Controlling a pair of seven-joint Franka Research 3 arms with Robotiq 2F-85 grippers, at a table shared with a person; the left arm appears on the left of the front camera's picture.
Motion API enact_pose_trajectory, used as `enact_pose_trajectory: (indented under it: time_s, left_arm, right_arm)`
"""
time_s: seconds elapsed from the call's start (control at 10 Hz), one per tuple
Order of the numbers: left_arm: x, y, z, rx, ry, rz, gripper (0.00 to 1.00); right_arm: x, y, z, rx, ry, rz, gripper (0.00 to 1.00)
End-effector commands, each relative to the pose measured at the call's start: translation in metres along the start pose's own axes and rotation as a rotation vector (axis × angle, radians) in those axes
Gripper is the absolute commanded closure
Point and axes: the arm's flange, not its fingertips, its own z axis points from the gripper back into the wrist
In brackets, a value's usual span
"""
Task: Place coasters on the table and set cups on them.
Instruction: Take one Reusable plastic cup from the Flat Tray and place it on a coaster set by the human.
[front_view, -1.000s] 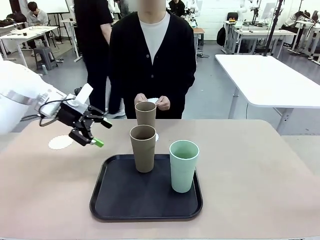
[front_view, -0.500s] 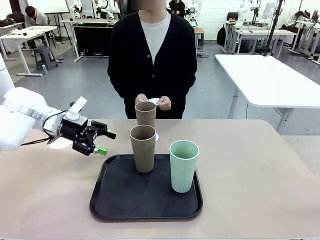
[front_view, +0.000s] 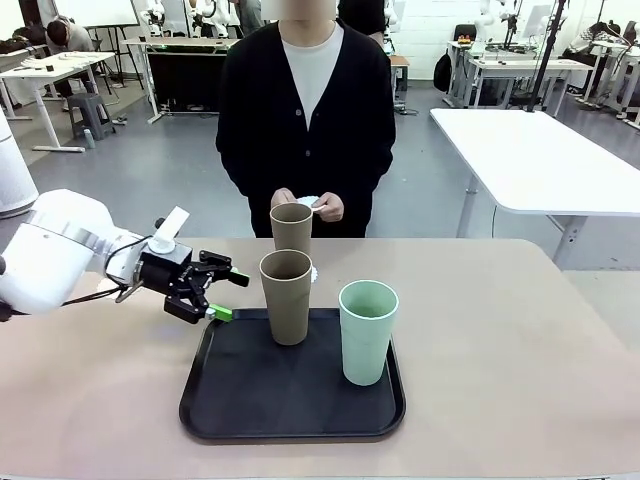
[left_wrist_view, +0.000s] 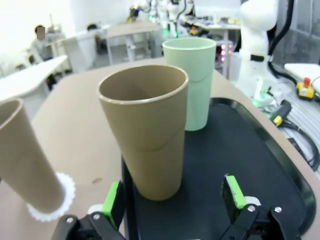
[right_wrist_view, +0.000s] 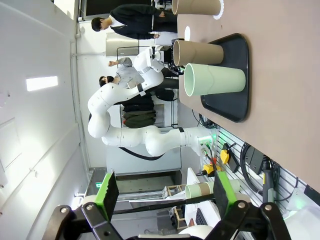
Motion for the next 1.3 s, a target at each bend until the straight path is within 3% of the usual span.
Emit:
enact_pose_trajectory:
  time_s: [0.0,0.5,0.6,1.2]
  left_arm:
    - [-0.002,-0.004,-0.019,0.029,0.018,-0.059,0.00]
    - [0.003,0.012,-0.024,0.061,0.007,0.014,0.00]
    - [0.000,0.005,-0.027,0.017,0.016,-0.010,0.00]
    - [0.000,0.005,-0.027,0.017,0.016,-0.010,0.00]
  right_arm:
    - [0.000,0.000,0.001,0.008,0.000,0.005,0.00]
    - [0.000,0.000,0.001,0.008,0.000,0.005,0.00]
    - [0.000,0.000,0.001,0.008,0.000,0.005,0.00]
    - [0.000,0.000,0.001,0.008,0.000,0.005,0.00]
